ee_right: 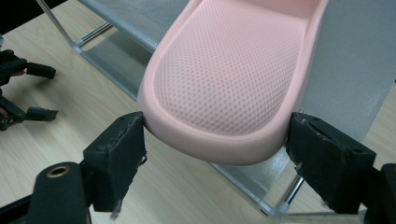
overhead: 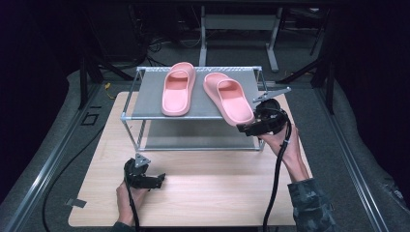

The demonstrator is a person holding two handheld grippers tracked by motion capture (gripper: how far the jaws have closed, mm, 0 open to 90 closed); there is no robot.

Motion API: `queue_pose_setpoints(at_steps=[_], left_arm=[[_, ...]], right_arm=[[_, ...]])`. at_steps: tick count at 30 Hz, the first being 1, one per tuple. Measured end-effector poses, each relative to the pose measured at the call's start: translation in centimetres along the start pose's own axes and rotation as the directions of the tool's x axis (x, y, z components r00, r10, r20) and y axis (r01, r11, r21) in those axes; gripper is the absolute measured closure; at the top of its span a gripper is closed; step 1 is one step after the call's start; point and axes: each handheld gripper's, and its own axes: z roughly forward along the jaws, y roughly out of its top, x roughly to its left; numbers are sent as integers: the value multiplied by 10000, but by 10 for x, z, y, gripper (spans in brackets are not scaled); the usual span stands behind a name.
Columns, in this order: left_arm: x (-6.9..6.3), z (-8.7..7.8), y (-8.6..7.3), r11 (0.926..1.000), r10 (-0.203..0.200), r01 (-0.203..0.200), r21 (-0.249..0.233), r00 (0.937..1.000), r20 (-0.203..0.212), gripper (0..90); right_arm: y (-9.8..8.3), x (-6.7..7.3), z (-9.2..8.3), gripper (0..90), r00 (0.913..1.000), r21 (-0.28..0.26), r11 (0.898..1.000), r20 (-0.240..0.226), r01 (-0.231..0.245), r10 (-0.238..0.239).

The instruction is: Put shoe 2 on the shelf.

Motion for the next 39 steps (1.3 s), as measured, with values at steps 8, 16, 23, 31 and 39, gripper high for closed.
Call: queue_pose_setpoints(at_steps=[8,16,23,31,39], left_arm=[[0,0,0,10000,4,-4,1,10000,-2,3],[0,0,0,10000,10,-10,20,10000,6,4],[0,0,0,10000,5,-5,19,10000,6,4],[0,0,0,10000,9,-9,19,10000,5,4],[0,0,0,10000,12,-12,20,10000,10,3]], right_arm=[[10,11,14,215,9997,-200,9997,155,-169,172],[22,27,31,292,9995,-607,9977,31,-309,311],[30,39,43,356,9991,-921,9952,248,-327,351],[37,41,56,389,9986,-984,9944,296,-396,427],[39,39,61,410,9989,-1005,9940,181,-422,442]])
